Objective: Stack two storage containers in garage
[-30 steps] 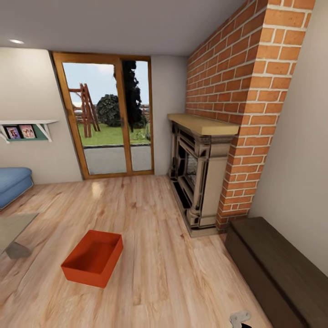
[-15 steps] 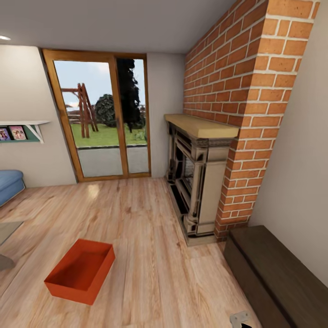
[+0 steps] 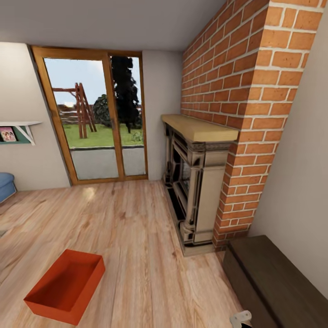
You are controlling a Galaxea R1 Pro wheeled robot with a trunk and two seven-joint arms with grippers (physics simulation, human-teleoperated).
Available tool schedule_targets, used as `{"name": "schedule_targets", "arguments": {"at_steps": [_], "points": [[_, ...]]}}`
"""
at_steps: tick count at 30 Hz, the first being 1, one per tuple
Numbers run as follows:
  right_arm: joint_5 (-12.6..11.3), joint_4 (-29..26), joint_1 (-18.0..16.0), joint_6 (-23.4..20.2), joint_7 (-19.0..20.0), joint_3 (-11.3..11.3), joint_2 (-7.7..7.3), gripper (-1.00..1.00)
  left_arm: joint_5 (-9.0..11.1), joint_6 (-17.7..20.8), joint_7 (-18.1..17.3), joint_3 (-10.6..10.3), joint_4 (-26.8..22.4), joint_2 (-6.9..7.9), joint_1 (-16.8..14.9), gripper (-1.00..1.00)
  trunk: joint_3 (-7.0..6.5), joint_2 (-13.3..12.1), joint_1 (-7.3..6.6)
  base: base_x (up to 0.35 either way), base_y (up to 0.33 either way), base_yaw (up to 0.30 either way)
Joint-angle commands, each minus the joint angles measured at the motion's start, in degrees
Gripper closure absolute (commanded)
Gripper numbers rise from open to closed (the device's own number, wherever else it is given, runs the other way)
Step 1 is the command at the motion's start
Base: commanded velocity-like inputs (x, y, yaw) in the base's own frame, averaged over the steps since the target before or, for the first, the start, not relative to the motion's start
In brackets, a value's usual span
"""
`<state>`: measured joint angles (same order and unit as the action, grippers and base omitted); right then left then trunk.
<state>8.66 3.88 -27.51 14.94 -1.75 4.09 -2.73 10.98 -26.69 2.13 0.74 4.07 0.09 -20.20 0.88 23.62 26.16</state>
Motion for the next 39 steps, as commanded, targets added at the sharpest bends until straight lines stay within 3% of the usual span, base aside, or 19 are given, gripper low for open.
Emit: {"name": "schedule_targets", "arguments": {"at_steps": [1, 39], "points": [[0.22, 0.25, -0.1, 0.35, -0.18, 0.39, 0.0, -1.0, 0.01, -0.38, 0.07, 0.05, 0.24, 0.0, -0.11, -1.0, 0.09, 0.1, 0.07, 0.324, -0.146, 0.0], [0.22, 0.25, -0.1, 0.35, -0.2, 0.39, 0.0, -1.0, 0.01, -0.38, 0.07, 0.05, 0.24, 0.0, -0.11, -1.0, 0.09, 0.1, 0.07, 0.325, -0.011, 0.0]]}}
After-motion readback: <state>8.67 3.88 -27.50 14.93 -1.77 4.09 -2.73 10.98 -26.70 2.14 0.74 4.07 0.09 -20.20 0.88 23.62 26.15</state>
